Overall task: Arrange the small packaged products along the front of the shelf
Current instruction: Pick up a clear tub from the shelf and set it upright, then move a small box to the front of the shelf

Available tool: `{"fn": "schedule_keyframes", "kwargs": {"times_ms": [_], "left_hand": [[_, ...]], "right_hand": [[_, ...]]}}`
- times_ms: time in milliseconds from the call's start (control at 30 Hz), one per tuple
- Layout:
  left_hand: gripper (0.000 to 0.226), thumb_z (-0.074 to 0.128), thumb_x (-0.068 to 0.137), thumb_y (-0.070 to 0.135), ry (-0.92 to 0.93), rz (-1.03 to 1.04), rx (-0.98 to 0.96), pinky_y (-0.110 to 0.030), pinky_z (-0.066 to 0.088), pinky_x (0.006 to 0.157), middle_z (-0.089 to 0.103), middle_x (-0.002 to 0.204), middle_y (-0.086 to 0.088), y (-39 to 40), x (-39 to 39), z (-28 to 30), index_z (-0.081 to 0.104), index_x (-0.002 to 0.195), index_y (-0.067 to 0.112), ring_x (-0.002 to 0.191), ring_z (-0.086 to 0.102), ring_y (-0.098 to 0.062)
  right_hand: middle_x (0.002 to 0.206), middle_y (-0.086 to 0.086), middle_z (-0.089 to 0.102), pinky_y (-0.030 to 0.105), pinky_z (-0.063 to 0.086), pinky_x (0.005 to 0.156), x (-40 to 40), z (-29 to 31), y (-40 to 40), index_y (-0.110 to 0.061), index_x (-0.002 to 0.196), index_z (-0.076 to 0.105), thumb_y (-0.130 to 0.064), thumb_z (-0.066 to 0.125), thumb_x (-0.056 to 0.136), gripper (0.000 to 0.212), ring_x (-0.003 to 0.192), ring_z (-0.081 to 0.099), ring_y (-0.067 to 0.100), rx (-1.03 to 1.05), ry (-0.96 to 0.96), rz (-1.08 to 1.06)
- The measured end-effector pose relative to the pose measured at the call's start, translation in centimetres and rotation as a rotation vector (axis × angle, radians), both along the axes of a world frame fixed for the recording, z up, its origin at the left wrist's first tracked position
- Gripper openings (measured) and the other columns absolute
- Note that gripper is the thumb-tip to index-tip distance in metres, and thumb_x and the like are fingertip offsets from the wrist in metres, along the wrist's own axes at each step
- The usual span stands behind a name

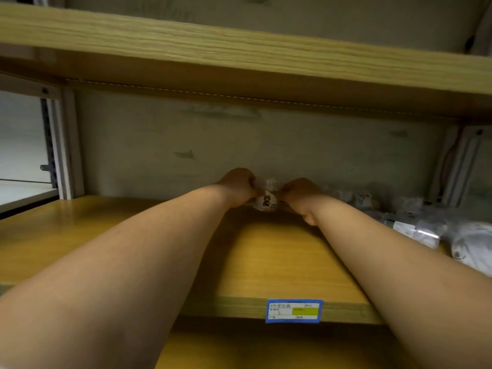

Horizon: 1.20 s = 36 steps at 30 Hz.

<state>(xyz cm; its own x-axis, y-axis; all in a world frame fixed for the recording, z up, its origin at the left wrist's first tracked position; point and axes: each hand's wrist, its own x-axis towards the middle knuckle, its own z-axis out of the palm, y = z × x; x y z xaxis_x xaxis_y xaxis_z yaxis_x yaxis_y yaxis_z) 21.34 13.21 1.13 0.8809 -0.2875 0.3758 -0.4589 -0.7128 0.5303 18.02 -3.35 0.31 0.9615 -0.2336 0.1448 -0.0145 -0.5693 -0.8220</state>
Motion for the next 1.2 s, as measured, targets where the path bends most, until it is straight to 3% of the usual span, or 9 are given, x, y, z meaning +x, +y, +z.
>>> {"fn": "schedule_keyframes", "kwargs": {"times_ms": [367,433,567,667,767,867,967,1033,1200], "left_hand": [[0.030,0.070,0.089,0.027,0.043,0.068,0.064,-0.032,0.046,0.071,0.068,0.102,-0.012,-0.7,-0.6,-0.9,0.069,0.106,0.002,0.100,0.065,-0.030],[0.046,0.074,0.085,0.033,0.033,0.104,0.108,-0.031,0.048,0.079,0.065,0.115,-0.010,-0.9,-1.3,-0.7,0.063,0.119,0.005,0.109,0.062,-0.030],[0.071,0.073,0.080,0.048,-0.210,0.146,0.008,-0.034,0.043,0.104,0.052,0.143,-0.006,-1.6,-2.4,0.9,0.049,0.140,0.018,0.131,0.050,-0.025],[0.057,0.050,0.100,0.038,-0.394,0.143,-0.008,-0.034,0.019,0.121,0.028,0.161,0.000,-2.9,-4.9,2.3,0.034,0.152,0.020,0.148,0.023,-0.020],[0.045,0.045,0.103,0.028,-0.469,0.007,0.036,-0.031,0.018,0.120,0.032,0.159,0.004,-5.1,-6.9,2.7,0.043,0.147,0.023,0.148,0.025,-0.017],[0.041,0.049,0.101,0.027,-0.346,-0.145,0.063,-0.028,0.029,0.115,0.039,0.153,0.000,-7.9,-8.4,2.0,0.050,0.142,0.024,0.140,0.039,-0.020],[0.041,0.051,0.099,0.018,-0.284,-0.228,0.084,-0.021,0.033,0.105,0.048,0.147,-0.007,-10.3,-10.1,0.9,0.052,0.140,0.016,0.134,0.047,-0.023],[0.040,0.048,0.098,0.012,-0.237,-0.235,0.133,-0.018,0.035,0.097,0.054,0.143,-0.009,-11.4,-10.6,0.0,0.056,0.136,0.014,0.130,0.051,-0.025],[0.041,0.043,0.099,0.014,-0.063,-0.165,0.287,-0.030,0.040,0.103,0.056,0.142,-0.007,-13.1,-10.7,-1.4,0.057,0.137,0.021,0.127,0.054,-0.025]], "right_hand": [[0.099,0.010,0.060,0.024,0.042,0.052,-0.5,-0.7,0.9,-0.007,0.105,0.060,-0.020,0.058,0.097,0.015,0.073,0.056,0.019,-0.146,0.016,0.008],[0.108,0.014,0.059,0.026,0.047,0.060,-1.2,-0.1,1.0,-0.006,0.104,0.057,-0.014,0.053,0.098,0.010,0.078,0.057,0.022,-0.320,0.025,-0.006],[0.141,0.018,0.051,0.031,0.045,0.094,-3.5,4.3,-0.7,-0.003,0.137,0.050,-0.017,0.054,0.099,0.041,0.125,0.054,0.033,-0.598,-0.142,-0.053],[0.151,0.012,0.042,0.034,0.039,0.104,-5.6,7.9,-3.6,-0.007,0.146,0.039,-0.031,0.053,0.100,0.054,0.135,0.045,0.030,-0.632,-0.206,-0.087],[0.156,0.009,0.037,0.034,0.032,0.111,-8.3,8.9,-6.8,-0.010,0.150,0.037,-0.038,0.050,0.100,0.058,0.141,0.038,0.028,-0.726,-0.219,-0.112],[0.149,0.014,0.046,0.033,0.035,0.109,-12.1,7.5,-9.3,-0.009,0.140,0.051,-0.037,0.053,0.099,0.050,0.136,0.043,0.029,-0.816,-0.205,-0.124],[0.109,0.008,0.071,0.035,0.052,0.090,-15.0,4.6,-10.9,-0.016,0.108,0.072,-0.036,0.066,0.089,0.028,0.103,0.064,0.027,-0.734,-0.207,-0.120],[0.094,0.004,0.073,0.035,0.055,0.081,-16.2,2.7,-11.1,-0.018,0.096,0.074,-0.040,0.068,0.085,0.025,0.090,0.066,0.024,-0.730,-0.197,-0.122],[0.112,0.002,0.069,0.033,0.051,0.088,-17.5,-0.6,-10.1,-0.020,0.116,0.070,-0.042,0.069,0.086,0.037,0.106,0.063,0.023,-0.767,-0.181,-0.067]]}}
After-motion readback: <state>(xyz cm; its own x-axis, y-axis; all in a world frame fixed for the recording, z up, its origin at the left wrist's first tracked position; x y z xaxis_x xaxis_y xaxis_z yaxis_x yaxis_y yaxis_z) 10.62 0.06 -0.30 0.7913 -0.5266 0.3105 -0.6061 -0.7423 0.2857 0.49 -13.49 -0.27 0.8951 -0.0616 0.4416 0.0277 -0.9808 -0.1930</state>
